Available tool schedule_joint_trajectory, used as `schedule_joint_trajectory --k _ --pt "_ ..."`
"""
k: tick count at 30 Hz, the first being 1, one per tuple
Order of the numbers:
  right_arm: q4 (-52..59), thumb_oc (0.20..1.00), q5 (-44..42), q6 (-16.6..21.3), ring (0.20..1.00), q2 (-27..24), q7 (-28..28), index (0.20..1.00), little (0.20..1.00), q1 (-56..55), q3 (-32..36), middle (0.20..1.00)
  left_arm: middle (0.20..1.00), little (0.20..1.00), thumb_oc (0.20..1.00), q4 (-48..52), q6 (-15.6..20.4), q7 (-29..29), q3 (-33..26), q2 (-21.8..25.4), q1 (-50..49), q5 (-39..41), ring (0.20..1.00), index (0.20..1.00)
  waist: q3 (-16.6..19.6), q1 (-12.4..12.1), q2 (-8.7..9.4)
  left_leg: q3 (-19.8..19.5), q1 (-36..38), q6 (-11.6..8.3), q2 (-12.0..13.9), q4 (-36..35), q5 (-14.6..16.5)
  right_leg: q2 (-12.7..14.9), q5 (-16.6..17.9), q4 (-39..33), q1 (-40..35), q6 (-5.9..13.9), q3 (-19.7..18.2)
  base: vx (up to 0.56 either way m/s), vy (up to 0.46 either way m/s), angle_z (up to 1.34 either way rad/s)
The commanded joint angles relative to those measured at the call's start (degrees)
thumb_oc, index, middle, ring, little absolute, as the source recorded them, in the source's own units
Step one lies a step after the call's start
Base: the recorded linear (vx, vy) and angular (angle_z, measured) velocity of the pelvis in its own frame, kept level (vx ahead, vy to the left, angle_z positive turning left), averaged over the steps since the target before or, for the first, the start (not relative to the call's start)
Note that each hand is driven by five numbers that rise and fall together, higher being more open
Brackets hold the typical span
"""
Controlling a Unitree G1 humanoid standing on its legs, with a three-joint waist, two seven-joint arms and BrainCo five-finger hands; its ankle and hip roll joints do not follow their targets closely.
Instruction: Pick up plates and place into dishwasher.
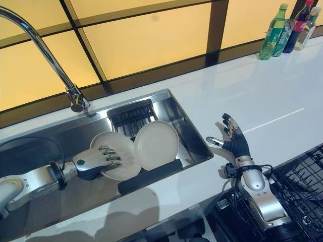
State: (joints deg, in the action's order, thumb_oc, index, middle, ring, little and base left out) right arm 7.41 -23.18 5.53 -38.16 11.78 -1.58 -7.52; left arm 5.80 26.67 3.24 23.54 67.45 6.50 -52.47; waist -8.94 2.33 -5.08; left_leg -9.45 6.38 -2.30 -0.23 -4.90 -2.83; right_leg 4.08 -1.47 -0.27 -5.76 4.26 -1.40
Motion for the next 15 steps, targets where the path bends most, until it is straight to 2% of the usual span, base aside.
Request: schedule_joint_trajectory --k 1,15 --pt "2.68 1.000 -1.06 3.75 1.000 -2.46 0.24 1.000 1.000 2.92 0.11 1.000 0.200 0.200 0.200 -1.76 -1.63 -2.12 -3.22 1.87 -0.43 1.98 0.200 0.200 3.07 -0.64 1.98 2.28 -2.73 2.35 -1.85 3.77 2.34 1.31 0.64 4.83 3.74 3.67 -0.75 0.00 0.000 0.00" --pt "3.15 1.000 -1.85 3.52 1.000 -2.47 0.76 1.000 1.000 3.01 0.04 1.000 0.200 0.200 0.200 -2.22 0.19 -3.25 -6.00 2.88 -0.07 0.17 0.200 0.200 4.06 -1.69 2.00 1.49 -2.88 1.99 -1.84 3.45 1.96 1.53 0.58 4.26 3.23 3.44 0.69 0.00 0.000 0.00"
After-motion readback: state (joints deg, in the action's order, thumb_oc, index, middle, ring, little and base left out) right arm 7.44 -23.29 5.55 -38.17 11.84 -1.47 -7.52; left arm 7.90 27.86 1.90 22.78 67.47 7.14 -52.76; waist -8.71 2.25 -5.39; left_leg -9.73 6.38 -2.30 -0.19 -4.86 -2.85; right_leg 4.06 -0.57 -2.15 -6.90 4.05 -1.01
